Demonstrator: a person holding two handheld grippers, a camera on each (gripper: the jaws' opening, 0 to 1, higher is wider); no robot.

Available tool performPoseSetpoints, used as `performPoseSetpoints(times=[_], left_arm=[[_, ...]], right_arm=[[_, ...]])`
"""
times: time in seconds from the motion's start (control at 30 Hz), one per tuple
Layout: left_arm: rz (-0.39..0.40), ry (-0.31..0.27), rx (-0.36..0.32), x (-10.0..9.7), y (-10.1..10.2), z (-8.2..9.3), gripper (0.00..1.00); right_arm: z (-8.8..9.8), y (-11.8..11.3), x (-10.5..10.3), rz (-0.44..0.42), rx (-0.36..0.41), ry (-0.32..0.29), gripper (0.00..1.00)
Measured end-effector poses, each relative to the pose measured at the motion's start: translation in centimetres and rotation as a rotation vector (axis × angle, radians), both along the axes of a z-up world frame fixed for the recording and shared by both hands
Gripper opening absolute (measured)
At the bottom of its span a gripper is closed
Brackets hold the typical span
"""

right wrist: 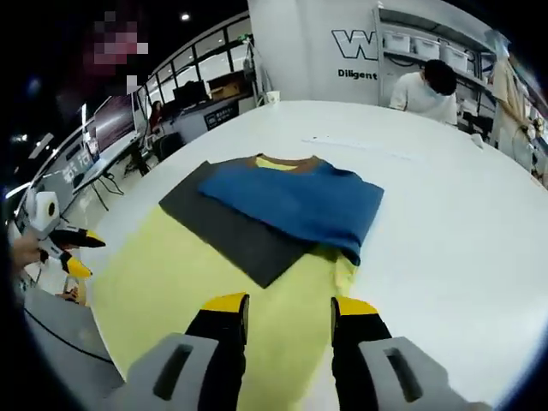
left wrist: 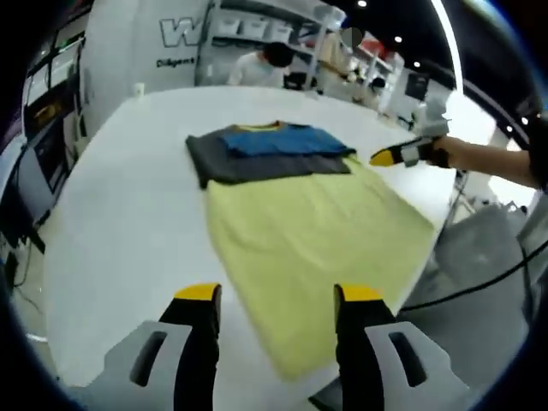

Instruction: Fold the garment on the visible template until the final outline fits inside the template.

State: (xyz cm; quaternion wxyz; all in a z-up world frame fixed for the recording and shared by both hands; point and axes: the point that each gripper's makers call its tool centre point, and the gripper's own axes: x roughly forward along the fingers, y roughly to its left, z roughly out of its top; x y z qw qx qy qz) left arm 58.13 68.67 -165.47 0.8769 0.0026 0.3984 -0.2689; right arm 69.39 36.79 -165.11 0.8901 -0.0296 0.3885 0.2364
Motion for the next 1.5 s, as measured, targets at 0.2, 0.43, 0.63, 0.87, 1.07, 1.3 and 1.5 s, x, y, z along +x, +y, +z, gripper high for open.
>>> performPoseSetpoints(times=[0.2,0.43,0.63,0.87,1.07,1.3,1.5], left_arm=[[-0.001,0.048,0.004,-1.5,0.0,-1.2,0.48],[-0.027,0.064,0.002,-2.4,-0.4,-1.7,0.47],[-0.031,0.068,0.007,-2.6,-0.4,-1.7,0.45],[-0.063,0.090,0.038,-4.0,-0.5,-1.4,0.32],[-0.018,0.105,0.020,-4.2,-0.2,-1.7,0.29],[0.023,0.105,0.003,-4.4,0.8,-1.9,0.24],[0.045,0.114,-0.021,-5.0,0.8,-2.2,0.14]], right_arm=[[-1.1,-0.6,-4.6,0.044,-0.034,0.068,0.33],[-0.9,-1.5,-7.3,0.082,-0.065,0.094,0.33],[-1.4,-1.8,-8.9,0.096,-0.063,0.126,0.31],[-2.0,-2.1,-11.7,0.107,-0.061,0.174,0.29],[-2.3,-2.5,-13.2,0.113,-0.079,0.211,0.21],[-3.0,-2.7,-15.1,0.101,-0.083,0.257,0.19],[-2.8,-2.3,-15.3,0.078,-0.040,0.289,0.07]])
